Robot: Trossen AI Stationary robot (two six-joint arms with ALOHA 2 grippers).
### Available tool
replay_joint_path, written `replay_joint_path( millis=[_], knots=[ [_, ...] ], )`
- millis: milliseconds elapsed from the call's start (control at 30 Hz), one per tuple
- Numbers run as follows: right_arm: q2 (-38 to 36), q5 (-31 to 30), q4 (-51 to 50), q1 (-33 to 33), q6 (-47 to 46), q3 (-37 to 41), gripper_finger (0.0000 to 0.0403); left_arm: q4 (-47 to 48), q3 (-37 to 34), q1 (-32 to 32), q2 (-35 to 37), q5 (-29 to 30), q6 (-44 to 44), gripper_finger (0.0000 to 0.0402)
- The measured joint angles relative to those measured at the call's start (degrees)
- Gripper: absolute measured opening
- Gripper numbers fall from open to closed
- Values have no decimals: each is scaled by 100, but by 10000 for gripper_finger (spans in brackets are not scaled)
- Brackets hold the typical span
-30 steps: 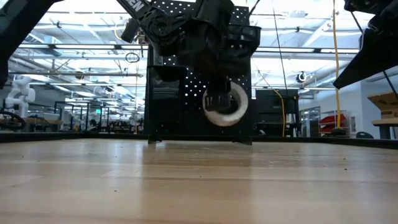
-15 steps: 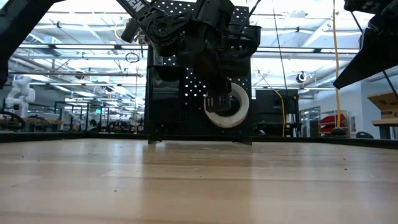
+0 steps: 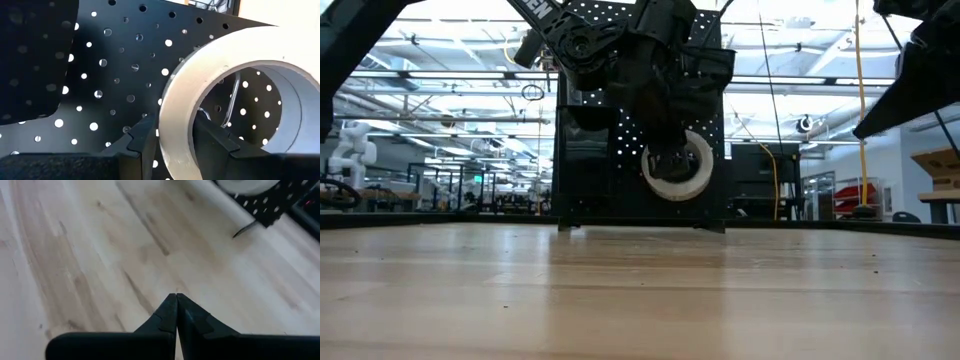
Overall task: Hang tools onto peg board
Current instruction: Hang the white tape on the peg board
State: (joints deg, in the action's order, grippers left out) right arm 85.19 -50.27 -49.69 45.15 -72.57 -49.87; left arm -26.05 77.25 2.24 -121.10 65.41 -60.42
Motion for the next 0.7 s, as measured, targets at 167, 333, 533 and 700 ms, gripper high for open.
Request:
replay_joint_path(
  millis=[167,333,533,700],
  knots=[
    [0,-465,224,-177,639,0,0,-11,0,0,0,20,19,121],
    [-217,-942,459,-470,1486,257,0,-3,0,0,0,21,315,121],
    [-1629,-156,877,-746,1640,1165,0,1,0,0,0,-12,317,121],
    [-3622,838,2693,-1260,3238,2247,0,-1,0,0,-2,-171,319,121]
  ],
)
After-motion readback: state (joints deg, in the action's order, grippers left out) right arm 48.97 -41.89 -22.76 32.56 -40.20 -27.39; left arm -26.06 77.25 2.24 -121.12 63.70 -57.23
